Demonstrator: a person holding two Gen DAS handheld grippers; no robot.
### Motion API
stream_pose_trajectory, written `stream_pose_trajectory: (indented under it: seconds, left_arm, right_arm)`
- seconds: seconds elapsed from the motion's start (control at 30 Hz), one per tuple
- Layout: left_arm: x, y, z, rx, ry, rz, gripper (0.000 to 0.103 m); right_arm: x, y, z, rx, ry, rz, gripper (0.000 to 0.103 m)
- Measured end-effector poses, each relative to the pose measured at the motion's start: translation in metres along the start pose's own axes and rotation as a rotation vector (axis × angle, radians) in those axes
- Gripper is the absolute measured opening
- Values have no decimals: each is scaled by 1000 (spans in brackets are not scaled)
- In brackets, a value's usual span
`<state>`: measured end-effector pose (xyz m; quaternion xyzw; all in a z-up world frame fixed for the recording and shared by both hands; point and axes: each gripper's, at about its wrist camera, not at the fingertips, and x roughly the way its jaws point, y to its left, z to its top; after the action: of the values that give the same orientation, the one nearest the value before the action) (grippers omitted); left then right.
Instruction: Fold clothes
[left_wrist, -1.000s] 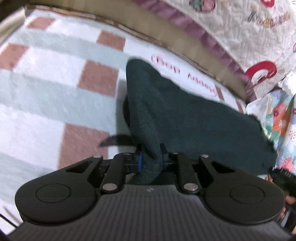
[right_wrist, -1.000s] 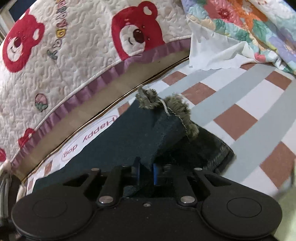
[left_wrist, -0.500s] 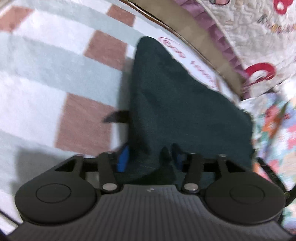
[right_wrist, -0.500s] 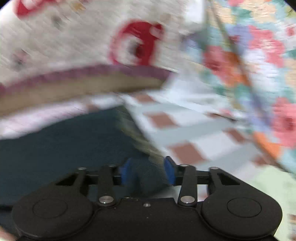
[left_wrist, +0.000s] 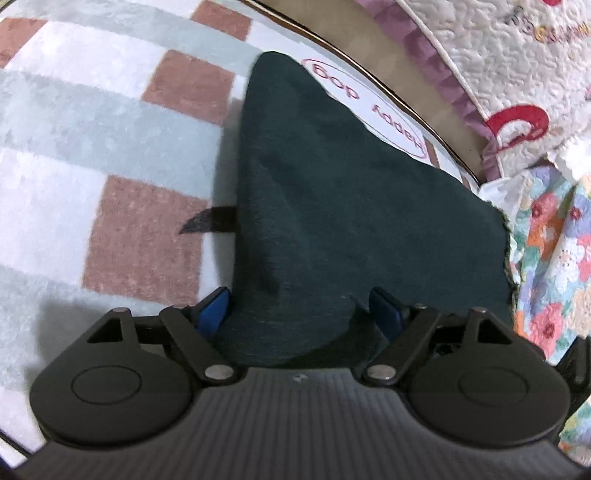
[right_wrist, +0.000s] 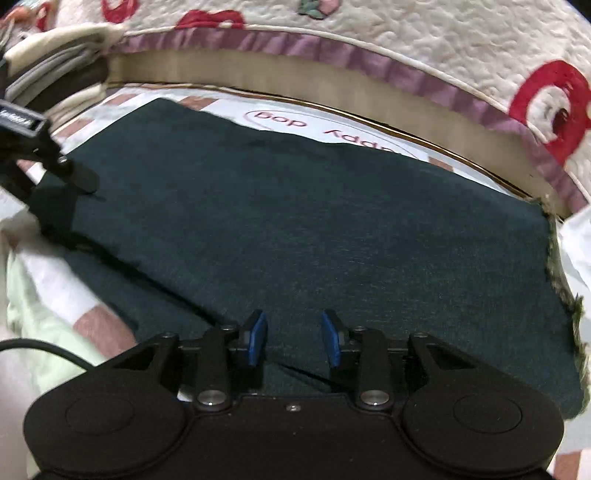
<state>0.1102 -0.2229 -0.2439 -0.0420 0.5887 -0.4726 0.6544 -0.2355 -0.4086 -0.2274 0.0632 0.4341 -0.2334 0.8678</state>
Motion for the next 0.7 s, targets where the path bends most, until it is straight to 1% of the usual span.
stream_pose_trajectory:
  seconds: [0.03,0.1,0.13,0.17,0.23,0.27,0.4,0.43,0.5,0.53,0.57,0.7]
  left_arm:
    - [-2,0,-1,-9,-19,-13,67]
    - [-8,-2,-1,-4,-55,-31,36]
    - [-11,-3,-1,-2,-73,-40,30]
    - [-13,-4,-1,1,-88,-49,28]
    - [-15,-10,-2,14,-111,-64,25]
    - [-15,-16,-3,37,-126,-54,23]
    - [-22,-52,-10,204,-187,58,20]
    - [-22,-63,-13,260,-201,97,20]
    - [-20,-88,-22,427,-225,213,20]
    - [-18,-95,-26,472,-232,245,20]
    - [-18,-98,-27,475,-231,250,20]
    - [-25,-87,-19,373,-209,221,20]
  right_arm:
    - [-2,-4,1,21,4,15,39]
    - [-6,-11,6,68,-6,54,39]
    - [-9,-11,5,82,-18,81,38]
    - [-7,-8,6,81,-15,93,38]
    - [1,-5,2,47,17,86,39]
    - [1,-3,-1,32,7,79,39]
    - [-1,0,-7,-3,-10,75,40]
    - [-1,1,-7,-7,-11,77,40]
    - [-1,-1,-9,4,-16,84,40]
    - [0,-1,-9,1,-18,84,40]
    - [0,2,-9,-6,-18,81,40]
    - [-1,4,0,-34,5,114,41]
